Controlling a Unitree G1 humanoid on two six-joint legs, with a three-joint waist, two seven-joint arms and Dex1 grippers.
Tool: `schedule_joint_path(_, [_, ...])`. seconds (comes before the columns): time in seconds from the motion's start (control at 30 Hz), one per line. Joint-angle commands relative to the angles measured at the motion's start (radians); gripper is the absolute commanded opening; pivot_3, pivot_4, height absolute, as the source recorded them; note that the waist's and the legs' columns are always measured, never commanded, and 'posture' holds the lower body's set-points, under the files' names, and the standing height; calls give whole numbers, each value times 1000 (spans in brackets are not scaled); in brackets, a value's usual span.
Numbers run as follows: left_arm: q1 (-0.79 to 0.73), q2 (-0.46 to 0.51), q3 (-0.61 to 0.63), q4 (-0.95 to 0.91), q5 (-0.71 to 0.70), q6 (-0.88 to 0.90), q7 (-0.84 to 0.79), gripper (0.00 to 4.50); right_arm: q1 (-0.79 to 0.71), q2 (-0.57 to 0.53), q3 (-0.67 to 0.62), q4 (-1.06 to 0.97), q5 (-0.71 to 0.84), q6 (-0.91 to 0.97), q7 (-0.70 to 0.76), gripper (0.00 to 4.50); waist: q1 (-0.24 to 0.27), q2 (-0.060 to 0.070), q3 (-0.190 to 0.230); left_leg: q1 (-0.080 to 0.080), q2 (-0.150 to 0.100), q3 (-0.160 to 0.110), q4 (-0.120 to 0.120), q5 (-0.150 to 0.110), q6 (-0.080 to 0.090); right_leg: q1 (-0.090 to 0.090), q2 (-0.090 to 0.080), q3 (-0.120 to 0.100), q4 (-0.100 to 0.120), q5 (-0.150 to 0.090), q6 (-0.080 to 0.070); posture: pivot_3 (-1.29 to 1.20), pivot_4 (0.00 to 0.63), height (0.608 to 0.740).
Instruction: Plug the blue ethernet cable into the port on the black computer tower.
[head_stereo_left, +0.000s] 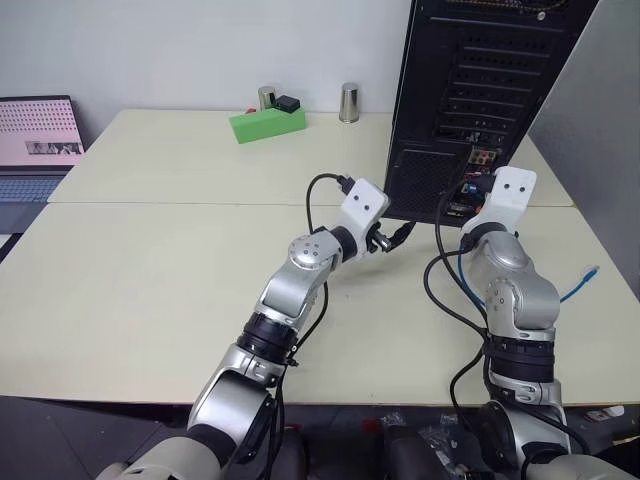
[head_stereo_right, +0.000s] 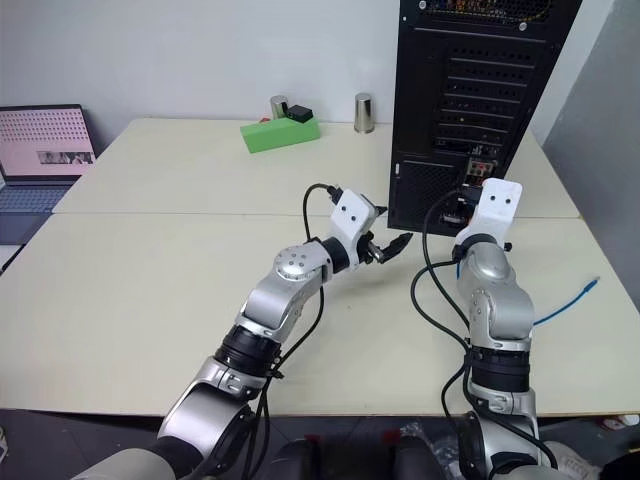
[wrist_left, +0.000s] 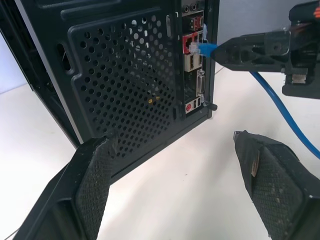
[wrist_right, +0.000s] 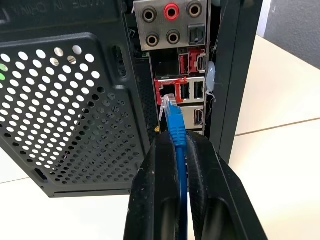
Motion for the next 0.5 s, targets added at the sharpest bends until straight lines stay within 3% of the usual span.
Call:
schedule_joint_path(0.03, [-7,-9,6,-41,3,-12,-6,3939,-35,-15,-10,-21,-8,-26,5,0,0,0,0,0,0,0,0,0,0,0,0,0,0,0,0,0,150,740])
schedule_joint_path(0.5, [-1,-12,6,-43,6,-11,-5,3939,-42,-32,-7,6,-13,-30,10,0,0,0,0,-2,0,0,0,0,0,-2,0,0,0,0,0,0,150,740])
